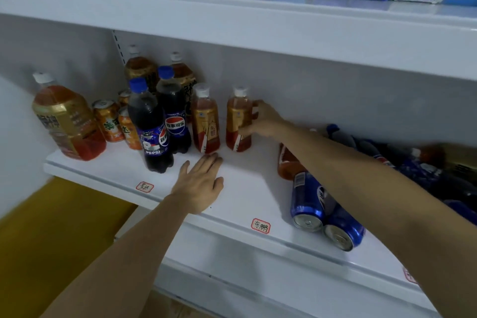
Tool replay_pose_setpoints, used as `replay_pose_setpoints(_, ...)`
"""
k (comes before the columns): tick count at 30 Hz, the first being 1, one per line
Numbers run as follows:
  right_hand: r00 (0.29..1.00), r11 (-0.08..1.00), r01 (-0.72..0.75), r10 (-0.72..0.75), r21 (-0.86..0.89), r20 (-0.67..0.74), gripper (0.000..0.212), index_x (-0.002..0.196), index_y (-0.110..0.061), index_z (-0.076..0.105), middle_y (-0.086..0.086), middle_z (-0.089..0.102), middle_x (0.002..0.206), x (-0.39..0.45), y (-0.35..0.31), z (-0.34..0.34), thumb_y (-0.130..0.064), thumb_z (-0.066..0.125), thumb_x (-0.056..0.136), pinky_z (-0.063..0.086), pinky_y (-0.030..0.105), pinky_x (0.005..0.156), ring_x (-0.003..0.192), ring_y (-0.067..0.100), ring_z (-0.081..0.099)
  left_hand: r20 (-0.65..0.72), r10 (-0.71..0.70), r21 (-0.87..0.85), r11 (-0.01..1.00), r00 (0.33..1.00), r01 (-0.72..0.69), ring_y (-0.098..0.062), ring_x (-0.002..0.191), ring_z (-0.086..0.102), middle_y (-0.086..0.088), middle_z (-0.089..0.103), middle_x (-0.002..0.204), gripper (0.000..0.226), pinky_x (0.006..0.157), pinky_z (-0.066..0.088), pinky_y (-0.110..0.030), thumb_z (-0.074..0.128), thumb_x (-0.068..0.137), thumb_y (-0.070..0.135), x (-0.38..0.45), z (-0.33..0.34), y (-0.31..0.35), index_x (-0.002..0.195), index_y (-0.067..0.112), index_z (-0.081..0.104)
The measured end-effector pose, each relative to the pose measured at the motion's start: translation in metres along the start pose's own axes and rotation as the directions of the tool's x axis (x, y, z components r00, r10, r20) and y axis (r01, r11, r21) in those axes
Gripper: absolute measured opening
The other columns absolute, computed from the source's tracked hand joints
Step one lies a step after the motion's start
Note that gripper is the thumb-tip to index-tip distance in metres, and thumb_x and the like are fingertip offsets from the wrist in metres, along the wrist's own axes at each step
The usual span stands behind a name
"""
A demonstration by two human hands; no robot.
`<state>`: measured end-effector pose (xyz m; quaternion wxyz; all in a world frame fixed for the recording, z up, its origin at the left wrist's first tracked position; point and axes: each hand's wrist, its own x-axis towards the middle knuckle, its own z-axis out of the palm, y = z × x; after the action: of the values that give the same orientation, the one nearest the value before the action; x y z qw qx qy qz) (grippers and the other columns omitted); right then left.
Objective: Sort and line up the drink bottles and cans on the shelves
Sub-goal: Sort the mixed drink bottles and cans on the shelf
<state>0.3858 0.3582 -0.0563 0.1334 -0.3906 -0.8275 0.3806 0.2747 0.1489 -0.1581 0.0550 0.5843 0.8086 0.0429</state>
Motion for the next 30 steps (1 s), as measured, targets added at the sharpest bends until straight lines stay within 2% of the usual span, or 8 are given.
replay_pose_setpoints(2, 0.996, 0.946, -0.083, 0.087, -0.312, -0.003, 0.059, 0.140, -0.009, 0.054, 0.011, 0.061, 0.133, -0.002, 0.015, -0.020, -0.020, 0.079, 0.087, 0.049, 0.033, 0.096, 0.118, 0.028, 0.060, 0.003, -0.006, 0.007, 1.000, 1.000, 0.006, -0.009, 0.157, -0.001, 0.008, 0.002, 0.172, 0.061, 0.127, 0.002, -0.052, 0.021, 0.107, 0.043, 0.001, -0.001, 0.000, 0.164, 0.026, 0.009)
replay_pose_setpoints(4, 0.983, 0.819, -0.182, 0.148, -0.545, -0.107, 0.037, 0.123, -0.007, 0.062, 0.010, 0.064, 0.106, -0.011, 0.031, -0.037, -0.028, 0.068, 0.093, 0.053, 0.034, 0.080, 0.094, 0.026, 0.063, 0.010, 0.000, 0.006, 1.000, 1.000, 0.000, -0.009, 0.157, -0.001, 0.008, 0.002, 0.172, 0.062, 0.127, 0.002, -0.052, 0.018, 0.105, 0.044, 0.002, -0.001, 0.001, 0.164, 0.026, 0.008)
replay_pose_setpoints(6, 0.974, 0.760, -0.226, 0.180, -0.610, -0.137, 0.042, 0.120, -0.006, 0.058, 0.008, 0.060, 0.098, -0.016, 0.041, -0.041, -0.038, 0.063, 0.093, 0.054, 0.041, 0.084, 0.092, 0.027, 0.061, 0.005, 0.000, 0.004, 1.000, 1.000, 0.000, -0.009, 0.157, -0.002, 0.008, 0.001, 0.172, 0.064, 0.127, 0.001, -0.052, 0.015, 0.103, 0.045, 0.001, 0.001, 0.000, 0.164, 0.026, 0.007)
replay_pose_setpoints(10, 0.967, 0.801, -0.254, 0.221, -0.542, -0.127, 0.076, 0.139, -0.011, 0.038, 0.014, 0.058, 0.117, -0.018, 0.046, -0.028, -0.044, 0.074, 0.081, 0.051, 0.051, 0.093, 0.110, 0.036, 0.058, 0.003, 0.003, 0.008, 1.000, 1.000, -0.003, -0.009, 0.157, -0.002, 0.009, 0.001, 0.172, 0.067, 0.126, 0.002, -0.052, 0.012, 0.099, 0.047, 0.001, 0.001, -0.002, 0.163, 0.027, 0.007)
replay_pose_setpoints(15, 0.960, 0.930, -0.277, 0.257, -0.240, -0.112, 0.070, 0.131, -0.012, 0.044, 0.012, 0.061, 0.108, -0.007, 0.029, -0.017, -0.030, 0.081, 0.075, 0.059, 0.043, 0.080, 0.092, 0.030, 0.065, -0.005, 0.002, -0.007, 1.000, 1.000, -0.002, -0.008, 0.157, -0.001, 0.010, 0.003, 0.171, 0.064, 0.127, 0.001, -0.050, 0.016, 0.101, 0.047, 0.001, 0.000, -0.004, 0.163, 0.028, 0.010)
replay_pose_setpoints(19, 0.958, 0.994, -0.092, 0.075, -0.050, -0.277, 0.084, 0.146, -0.007, 0.045, 0.011, 0.052, 0.136, 0.008, 0.014, -0.030, -0.022, 0.085, 0.074, 0.055, 0.035, 0.087, 0.114, 0.027, 0.058, -0.015, 0.000, -0.018, 1.000, 1.000, 0.000, -0.008, 0.157, 0.001, 0.010, 0.005, 0.171, 0.071, 0.127, 0.002, -0.051, 0.011, 0.094, 0.050, 0.003, 0.002, -0.004, 0.162, 0.029, 0.012)
replay_pose_setpoints(25, 0.910, 0.989, 0.138, -0.102, 0.061, -0.402, 0.086, 0.137, -0.014, 0.043, 0.009, 0.046, 0.131, 0.006, 0.017, -0.027, -0.018, 0.093, 0.067, 0.046, 0.030, 0.094, 0.112, 0.019, 0.052, -0.018, 0.002, -0.001, 1.000, 1.000, -0.002, -0.008, 0.157, 0.000, 0.010, 0.004, 0.171, 0.062, 0.127, 0.003, -0.052, 0.021, 0.104, 0.045, 0.003, 0.002, -0.003, 0.163, 0.028, 0.011)
replay_pose_setpoints(30, 0.921, 0.985, 0.137, -0.088, 0.105, -0.379, 0.098, 0.143, -0.017, 0.034, 0.012, 0.044, 0.139, 0.000, 0.031, -0.027, -0.018, 0.094, 0.066, 0.044, 0.035, 0.101, 0.125, 0.026, 0.050, -0.016, 0.005, 0.002, 1.000, 1.000, -0.005, -0.009, 0.157, 0.000, 0.008, 0.005, 0.171, 0.062, 0.126, 0.004, -0.053, 0.021, 0.104, 0.044, 0.001, 0.002, -0.002, 0.163, 0.026, 0.011)
